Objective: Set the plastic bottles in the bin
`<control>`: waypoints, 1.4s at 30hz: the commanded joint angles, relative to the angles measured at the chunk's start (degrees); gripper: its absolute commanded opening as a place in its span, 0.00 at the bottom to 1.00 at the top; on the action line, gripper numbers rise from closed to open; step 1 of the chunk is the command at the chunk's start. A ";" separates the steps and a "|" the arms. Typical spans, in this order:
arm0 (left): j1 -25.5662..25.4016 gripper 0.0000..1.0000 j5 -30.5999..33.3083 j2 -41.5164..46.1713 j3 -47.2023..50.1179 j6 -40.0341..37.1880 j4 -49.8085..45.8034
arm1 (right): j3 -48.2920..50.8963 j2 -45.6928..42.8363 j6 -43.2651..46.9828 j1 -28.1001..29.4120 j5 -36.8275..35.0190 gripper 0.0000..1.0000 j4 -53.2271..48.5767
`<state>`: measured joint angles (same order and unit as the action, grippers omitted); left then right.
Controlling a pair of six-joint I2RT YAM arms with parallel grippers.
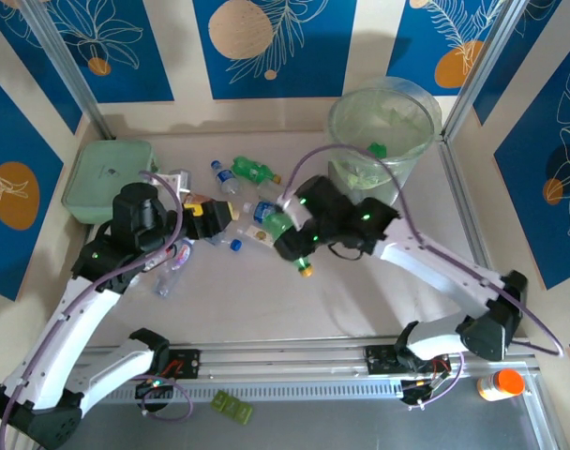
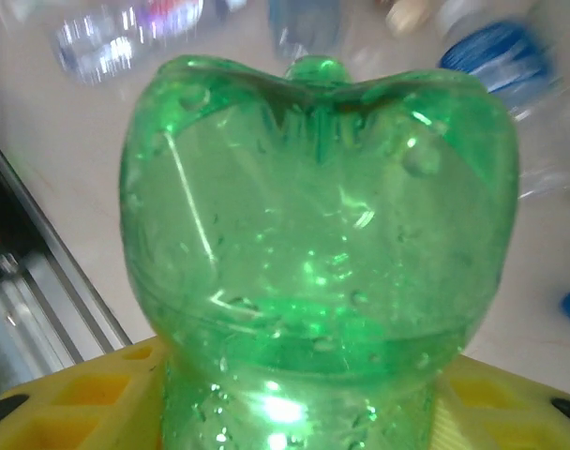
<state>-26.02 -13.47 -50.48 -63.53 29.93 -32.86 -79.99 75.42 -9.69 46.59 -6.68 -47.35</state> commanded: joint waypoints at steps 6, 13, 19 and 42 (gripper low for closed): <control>-2.37 0.94 1.36 -2.20 -1.87 -3.63 -1.70 | -13.15 -4.95 -8.81 -21.11 10.18 0.46 -0.67; -3.76 0.94 -0.20 -5.12 -1.22 -3.83 0.49 | -26.26 2.69 -10.64 -33.78 5.62 0.46 0.46; -5.74 0.93 0.04 -8.28 -0.65 -4.30 1.74 | -39.64 14.11 -9.29 -40.08 2.68 0.46 -1.53; -6.22 0.94 0.38 -11.75 2.90 -6.38 6.05 | -43.75 41.93 -10.15 -42.19 5.28 0.46 -4.16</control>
<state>-31.92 -13.06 -62.94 -60.88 24.95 -27.88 -126.19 117.16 -19.99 4.16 -4.05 -52.01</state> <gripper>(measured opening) 0.939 0.465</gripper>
